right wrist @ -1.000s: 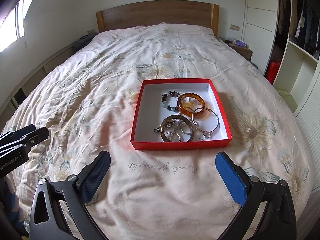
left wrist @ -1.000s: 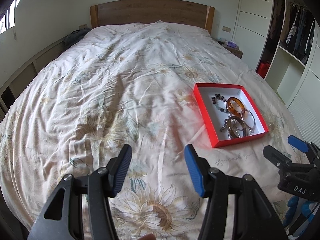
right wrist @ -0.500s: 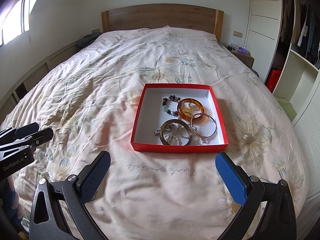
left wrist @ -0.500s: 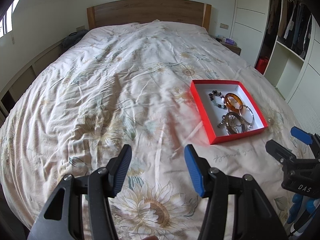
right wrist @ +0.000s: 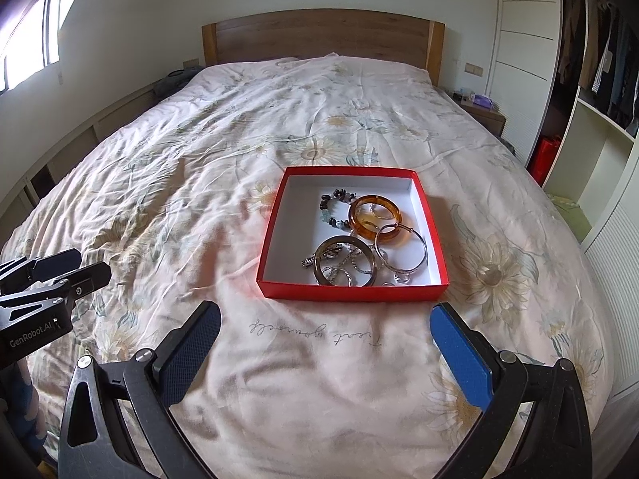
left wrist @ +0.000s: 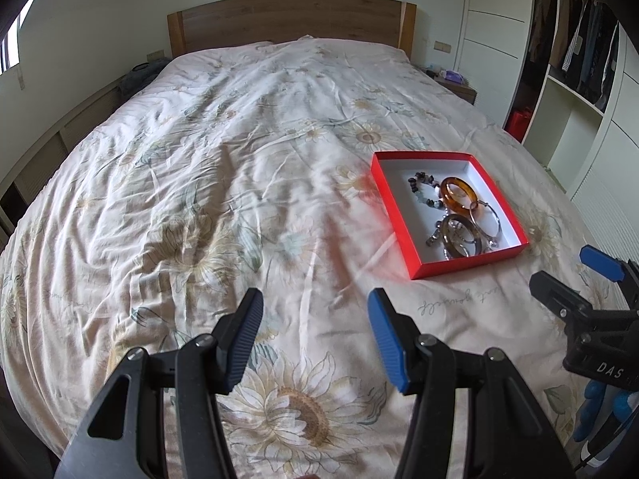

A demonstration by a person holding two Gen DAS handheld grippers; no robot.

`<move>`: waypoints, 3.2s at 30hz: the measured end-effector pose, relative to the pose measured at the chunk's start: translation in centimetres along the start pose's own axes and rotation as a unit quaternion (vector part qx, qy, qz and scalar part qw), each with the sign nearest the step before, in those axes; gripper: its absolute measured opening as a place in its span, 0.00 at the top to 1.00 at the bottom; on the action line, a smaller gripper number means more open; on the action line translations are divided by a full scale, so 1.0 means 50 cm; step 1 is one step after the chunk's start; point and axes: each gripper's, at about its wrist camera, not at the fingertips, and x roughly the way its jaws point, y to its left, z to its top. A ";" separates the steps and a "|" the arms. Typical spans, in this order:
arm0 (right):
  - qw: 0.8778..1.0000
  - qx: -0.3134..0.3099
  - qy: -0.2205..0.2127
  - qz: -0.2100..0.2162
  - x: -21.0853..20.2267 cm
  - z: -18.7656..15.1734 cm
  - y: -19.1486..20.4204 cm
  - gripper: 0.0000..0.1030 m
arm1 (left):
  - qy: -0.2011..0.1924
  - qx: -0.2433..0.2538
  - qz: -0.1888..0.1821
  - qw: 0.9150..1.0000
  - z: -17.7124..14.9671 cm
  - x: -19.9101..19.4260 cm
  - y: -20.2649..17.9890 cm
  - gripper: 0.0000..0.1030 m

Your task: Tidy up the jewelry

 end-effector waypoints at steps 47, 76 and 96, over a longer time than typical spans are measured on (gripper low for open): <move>1.000 0.000 0.025 -0.005 0.016 -0.018 0.005 0.00 | 0.021 0.001 -0.012 1.000 -0.019 0.019 0.008 0.49; 1.000 -0.007 0.028 -0.008 0.013 -0.026 0.009 0.00 | 0.018 0.002 -0.012 1.000 -0.023 0.015 0.009 0.49; 1.000 -0.005 0.029 -0.008 0.007 -0.026 0.002 0.00 | 0.016 0.003 -0.011 1.000 -0.024 0.007 0.005 0.49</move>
